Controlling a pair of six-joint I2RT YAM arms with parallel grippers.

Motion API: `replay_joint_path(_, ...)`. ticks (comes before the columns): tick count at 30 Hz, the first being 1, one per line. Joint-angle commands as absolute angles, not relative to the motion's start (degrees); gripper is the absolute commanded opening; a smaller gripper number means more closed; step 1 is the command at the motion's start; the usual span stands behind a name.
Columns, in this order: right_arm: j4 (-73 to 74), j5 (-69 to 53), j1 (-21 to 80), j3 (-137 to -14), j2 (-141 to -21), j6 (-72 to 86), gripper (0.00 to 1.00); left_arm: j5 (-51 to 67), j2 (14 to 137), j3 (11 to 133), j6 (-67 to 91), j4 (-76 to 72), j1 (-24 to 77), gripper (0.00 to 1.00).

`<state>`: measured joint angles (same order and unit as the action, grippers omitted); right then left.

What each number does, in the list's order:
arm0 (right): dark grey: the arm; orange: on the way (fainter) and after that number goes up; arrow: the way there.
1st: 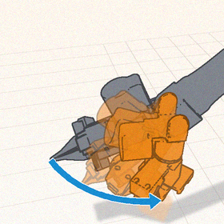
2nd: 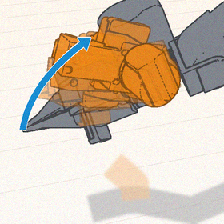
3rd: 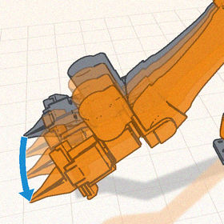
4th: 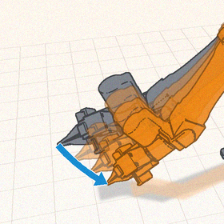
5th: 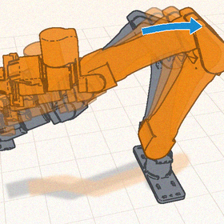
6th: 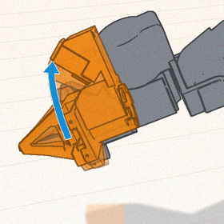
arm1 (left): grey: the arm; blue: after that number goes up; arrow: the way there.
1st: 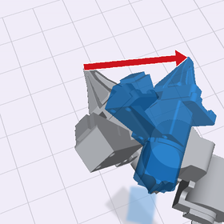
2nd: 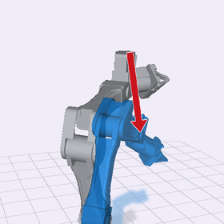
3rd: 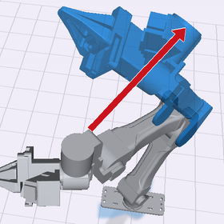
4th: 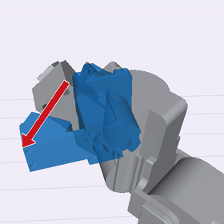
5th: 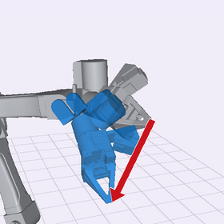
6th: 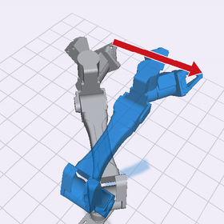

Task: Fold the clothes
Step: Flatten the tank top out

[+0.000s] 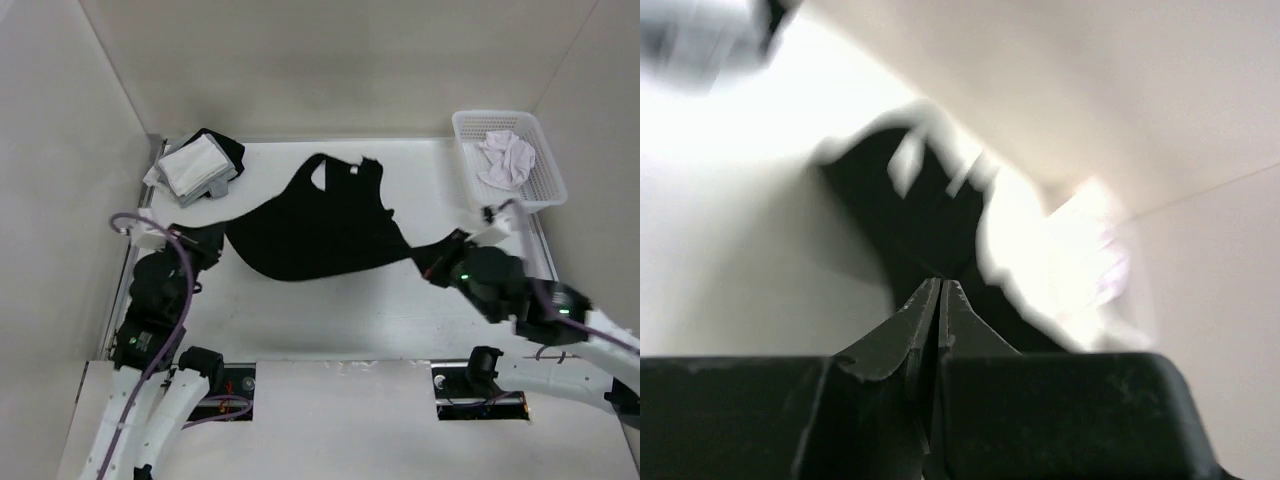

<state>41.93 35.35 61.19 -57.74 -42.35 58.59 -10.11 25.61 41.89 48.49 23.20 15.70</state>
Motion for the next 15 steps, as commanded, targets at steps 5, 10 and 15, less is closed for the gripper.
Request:
replay_joint_path(5,52.1,71.3,85.0,-99.4,-50.8,34.3,0.0,-15.3,26.7,70.2,46.0,20.3,14.5,0.0)
replay_joint_path(10,24.6,76.4,93.3,-111.0,-56.6,0.8,0.0,-15.6,34.3,86.1,43.5,18.2,11.7,0.0)
replay_joint_path(15,-12.5,73.2,89.7,-101.8,-57.2,-29.0,0.0,-13.1,43.1,94.0,43.4,17.6,10.0,0.0)
